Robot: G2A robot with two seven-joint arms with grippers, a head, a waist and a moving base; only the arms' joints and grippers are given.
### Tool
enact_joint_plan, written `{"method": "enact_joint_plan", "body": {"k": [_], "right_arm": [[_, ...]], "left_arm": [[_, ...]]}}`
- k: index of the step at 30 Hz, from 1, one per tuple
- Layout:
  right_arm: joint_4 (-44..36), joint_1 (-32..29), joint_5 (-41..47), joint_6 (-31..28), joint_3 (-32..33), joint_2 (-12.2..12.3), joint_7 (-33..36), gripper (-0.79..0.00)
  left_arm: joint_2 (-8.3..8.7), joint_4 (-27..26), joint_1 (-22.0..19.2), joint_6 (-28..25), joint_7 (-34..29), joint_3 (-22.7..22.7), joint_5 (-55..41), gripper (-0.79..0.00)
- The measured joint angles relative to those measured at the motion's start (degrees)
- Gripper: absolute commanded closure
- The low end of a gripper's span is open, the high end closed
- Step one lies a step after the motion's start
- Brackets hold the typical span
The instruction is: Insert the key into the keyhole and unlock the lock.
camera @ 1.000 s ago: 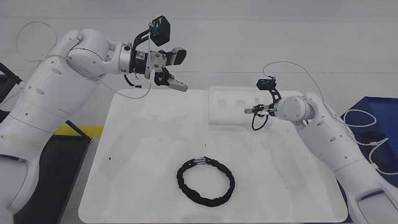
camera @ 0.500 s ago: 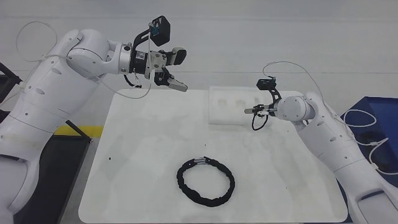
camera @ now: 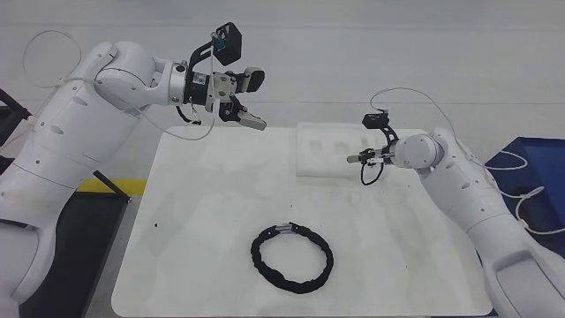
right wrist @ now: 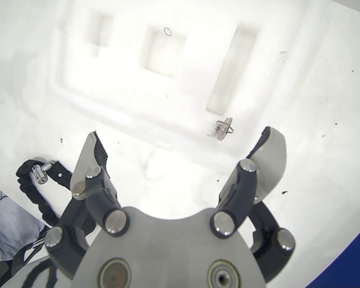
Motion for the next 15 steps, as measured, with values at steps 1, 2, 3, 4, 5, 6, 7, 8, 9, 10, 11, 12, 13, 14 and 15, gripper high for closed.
{"method": "enact_joint_plan", "body": {"k": [1,2,3,4,5,6,7,8,9,10,11,12,13,14,15], "right_arm": [[1.3,0.5,0.1,-0.5,-0.3,-0.4,-0.3,-0.785],[2.9,1.1,0.2,-1.2,-0.7,-0.9,-0.9,-0.785],[4.0,1.5,0.2,-1.7,-1.0,-1.3,-1.3,-0.785],[5.0,1.9,0.2,-2.1,-1.2,-1.6,-1.8,-0.785],[6.1,2.3,0.1,-2.6,-1.5,-2.0,-2.5,-0.785],[6.8,2.6,0.0,-2.9,-1.7,-2.3,-2.9,-0.785],[7.5,2.9,-0.3,-3.1,-2.0,-2.6,-3.1,-0.754],[8.3,3.3,-0.7,-3.3,-2.3,-3.0,-3.2,-0.717],[8.8,3.5,-1.0,-3.3,-2.6,-3.2,-3.2,-0.686],[9.4,3.7,-1.4,-3.3,-2.9,-3.5,-3.1,-0.686],[10.0,4.0,-1.9,-3.3,-3.3,-3.8,-3.0,-0.68],[10.5,4.1,-2.1,-3.2,-3.5,-4.0,-3.0,-0.665],[11.0,4.3,-2.4,-3.1,-3.7,-4.3,-3.0,-0.64],[11.6,4.6,-2.9,-2.8,-3.9,-4.5,-3.1,-0.6],[12.0,4.8,-3.2,-2.7,-4.1,-4.7,-3.1,-0.566]], "left_arm": [[0.0,0.0,0.0,0.0,0.0,0.0,0.0,-0.785],[0.0,0.0,0.0,0.0,0.0,0.0,0.0,-0.785],[0.0,0.0,0.0,0.0,0.0,0.0,0.0,-0.785],[0.0,0.0,0.0,0.0,0.0,0.0,0.0,-0.785],[0.0,0.0,0.0,0.0,0.0,0.0,0.0,-0.785],[0.0,0.0,0.0,0.0,0.0,0.0,0.0,-0.785],[0.0,0.0,0.0,0.0,0.0,0.0,0.0,-0.785],[0.0,0.0,0.0,0.0,0.0,0.0,0.0,-0.785],[0.0,0.0,0.0,0.0,0.0,0.0,0.0,-0.785],[0.0,0.0,0.0,0.0,0.0,0.0,0.0,-0.785],[0.0,0.0,0.0,0.0,0.0,0.0,0.0,-0.785],[0.0,0.0,0.0,0.0,0.0,0.0,0.0,-0.785],[0.0,0.0,0.0,0.0,0.0,0.0,0.0,-0.785],[0.0,0.0,0.0,0.0,0.0,0.0,0.0,-0.785],[0.0,0.0,0.0,0.0,0.0,0.0,0.0,-0.785]]}}
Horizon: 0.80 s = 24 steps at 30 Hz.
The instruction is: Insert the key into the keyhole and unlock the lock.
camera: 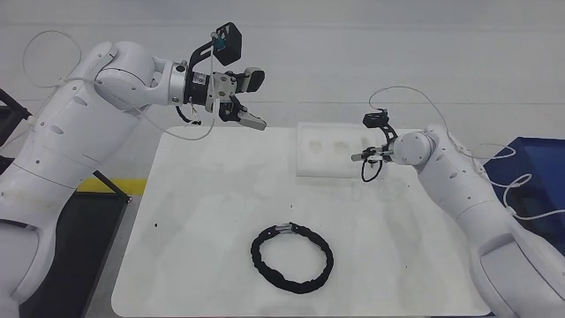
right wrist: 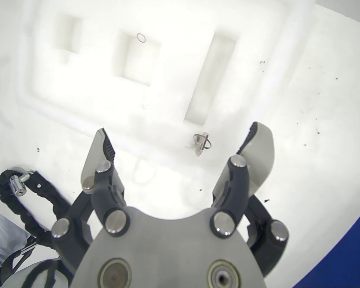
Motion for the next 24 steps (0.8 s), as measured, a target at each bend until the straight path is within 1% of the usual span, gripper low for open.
{"method": "enact_joint_plan", "body": {"k": [2,3,8,11,12,13,16,24], "right_arm": [[1.0,0.3,-0.1,0.3,-0.1,-0.4,0.0,-0.406],[1.4,0.5,-0.1,0.5,-0.1,-0.6,0.0,-0.382],[2.8,0.9,-1.2,0.6,-0.5,-1.4,0.0,-0.354],[3.8,1.1,-1.8,0.9,-0.7,-1.8,-0.1,-0.289],[4.0,1.2,-1.8,0.9,-0.7,-1.9,-0.1,-0.283],[4.3,1.2,-1.9,0.9,-0.7,-2.0,0.0,-0.234],[5.1,1.4,-2.2,0.9,-0.8,-2.4,0.3,-0.185],[7.5,1.6,-2.2,0.4,-0.6,-3.4,0.6,-0.179]], "left_arm": [[0.0,0.0,0.0,0.0,0.0,0.0,0.0,-0.785],[0.0,0.0,0.0,0.0,0.0,0.0,0.0,-0.785],[0.0,0.0,0.0,0.0,0.0,0.0,0.0,-0.785],[0.0,0.0,0.0,0.0,0.0,0.0,0.0,-0.785],[0.0,0.0,0.0,0.0,0.0,0.0,0.0,-0.785],[0.0,0.0,0.0,0.0,0.0,0.0,0.0,-0.785],[0.0,0.0,0.0,0.0,0.0,0.0,0.0,-0.785],[0.0,0.0,0.0,0.0,0.0,0.0,0.0,-0.785]]}}
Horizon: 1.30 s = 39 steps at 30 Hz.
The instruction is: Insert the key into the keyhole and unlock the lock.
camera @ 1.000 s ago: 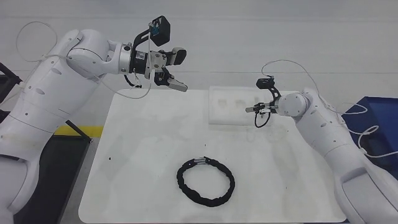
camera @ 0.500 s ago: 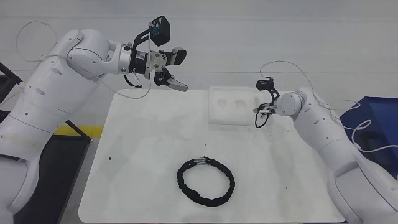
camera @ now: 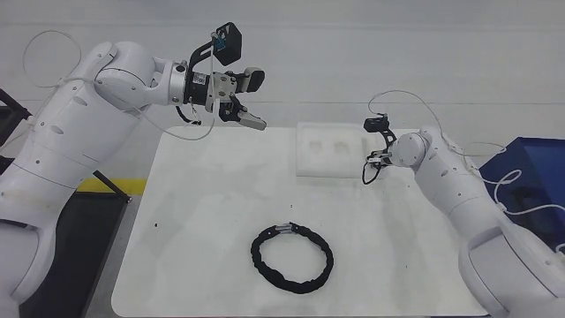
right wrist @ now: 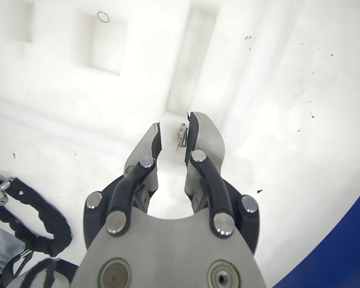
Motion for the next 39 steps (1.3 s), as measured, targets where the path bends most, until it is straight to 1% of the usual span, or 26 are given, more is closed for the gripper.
{"method": "enact_joint_plan", "body": {"k": [8,15,25,34,39], "right_arm": [[2.7,0.4,-0.5,0.2,0.0,-1.1,-1.2,-0.003],[4.6,0.9,-1.0,0.1,0.2,-1.9,-2.4,0.0],[4.0,2.3,-2.2,-2.7,0.8,-2.0,-2.3,0.0],[0.0,2.7,-4.3,-3.6,2.4,-0.3,-2.1,0.0],[-6.1,1.6,-4.9,-4.1,4.4,1.6,0.2,0.0]], "left_arm": [[0.0,0.0,0.0,0.0,0.0,0.0,0.0,-0.785],[0.0,0.0,0.0,0.0,0.0,0.0,0.0,-0.785],[0.0,0.0,0.0,0.0,0.0,0.0,0.0,-0.785],[0.0,0.0,0.0,0.0,0.0,0.0,0.0,-0.785],[0.0,0.0,0.0,0.0,0.0,0.0,0.0,-0.785]]}}
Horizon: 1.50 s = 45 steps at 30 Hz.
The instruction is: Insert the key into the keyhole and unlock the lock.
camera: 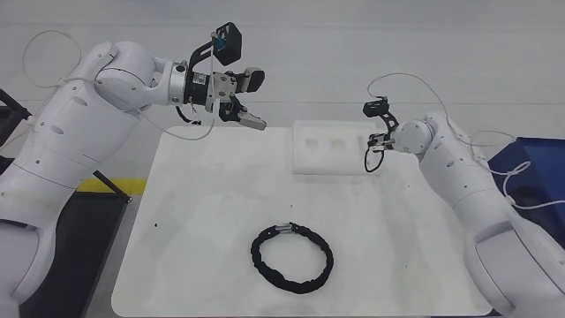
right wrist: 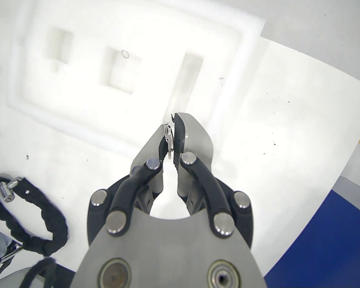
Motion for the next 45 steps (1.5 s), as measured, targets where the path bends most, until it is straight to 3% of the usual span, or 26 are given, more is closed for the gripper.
{"method": "enact_joint_plan", "body": {"k": [7,14,26,32,38,45], "right_arm": [[-17.3,-6.2,-1.8,1.3,5.3,4.5,5.9,0.0],[-43.5,-19.4,-4.7,5.0,17.3,10.7,14.3,0.0],[-71.5,-40.0,7.7,5.2,41.1,15.8,16.2,0.0],[-73.1,-46.6,20.2,6.3,49.8,16.3,12.1,0.0],[-69.5,-47.5,29.3,7.0,52.5,16.2,7.3,0.0],[-68.9,-47.4,30.7,6.9,52.6,16.2,6.8,0.0]], "left_arm": [[0.0,0.0,0.0,0.0,0.0,0.0,0.0,-0.785],[0.0,0.0,0.0,0.0,0.0,0.0,0.0,-0.785],[0.0,0.0,0.0,0.0,0.0,0.0,0.0,-0.785],[0.0,0.0,0.0,0.0,0.0,0.0,0.0,-0.785],[0.0,0.0,0.0,0.0,0.0,0.0,0.0,-0.785],[0.0,0.0,0.0,0.0,0.0,0.0,0.0,-0.785]]}}
